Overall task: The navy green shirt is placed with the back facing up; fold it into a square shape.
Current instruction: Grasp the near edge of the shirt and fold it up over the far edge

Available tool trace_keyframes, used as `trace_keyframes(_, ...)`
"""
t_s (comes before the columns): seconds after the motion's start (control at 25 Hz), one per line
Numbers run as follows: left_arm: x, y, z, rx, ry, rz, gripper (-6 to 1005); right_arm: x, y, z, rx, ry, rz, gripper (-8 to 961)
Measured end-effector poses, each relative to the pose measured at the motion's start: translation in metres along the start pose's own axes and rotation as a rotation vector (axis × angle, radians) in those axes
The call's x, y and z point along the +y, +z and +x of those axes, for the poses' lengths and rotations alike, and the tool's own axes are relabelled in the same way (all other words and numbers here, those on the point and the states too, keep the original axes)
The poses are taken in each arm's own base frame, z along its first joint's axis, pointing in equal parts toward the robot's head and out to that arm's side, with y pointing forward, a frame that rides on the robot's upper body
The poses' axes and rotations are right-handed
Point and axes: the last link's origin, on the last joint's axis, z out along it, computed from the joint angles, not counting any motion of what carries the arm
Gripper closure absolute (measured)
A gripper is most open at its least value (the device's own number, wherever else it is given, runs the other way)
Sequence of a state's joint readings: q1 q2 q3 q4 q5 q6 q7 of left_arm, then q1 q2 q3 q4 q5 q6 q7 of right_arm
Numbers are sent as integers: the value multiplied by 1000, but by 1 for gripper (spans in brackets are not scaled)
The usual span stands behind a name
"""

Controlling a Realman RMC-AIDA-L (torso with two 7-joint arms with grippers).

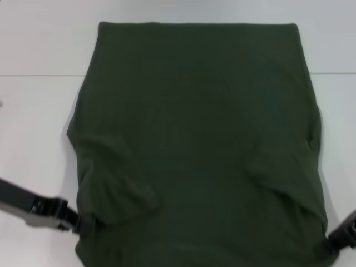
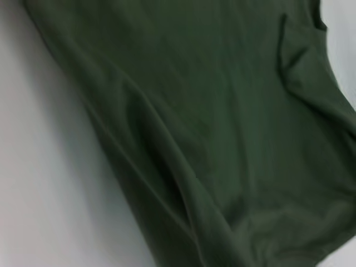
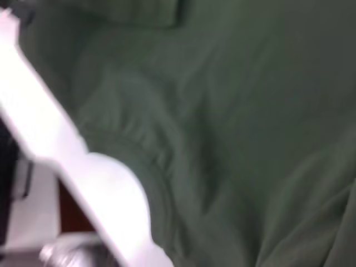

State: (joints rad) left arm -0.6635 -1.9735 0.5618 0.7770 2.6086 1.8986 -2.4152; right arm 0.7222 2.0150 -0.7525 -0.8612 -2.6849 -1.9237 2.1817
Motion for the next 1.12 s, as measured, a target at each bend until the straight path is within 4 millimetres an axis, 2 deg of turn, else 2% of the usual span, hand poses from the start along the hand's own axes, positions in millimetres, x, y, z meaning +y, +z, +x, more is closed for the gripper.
trace_keyframes(0.32,3,1,-32,-134,-18,-89,945,6,13,21,127,-46,-57,904)
trace_keyframes(0.52,2,5,-42,-192,-30,-96,945,7,20,25,158,-52,-80,904)
trace_keyframes(0.76,2,9,-44,-213,-2,-101,946,8,24,26,159,-51,-90,904)
trace_keyframes(0.92,4,5,-39,-128,26,-143,946,3,21,26,77,-18,-89,904)
trace_keyframes(1.08,6,-7,-24,75,57,-222,946,-5,11,25,-93,42,-97,904)
trace_keyframes(1.12,5,-11,-18,160,57,-239,946,-9,5,26,-185,65,-109,904)
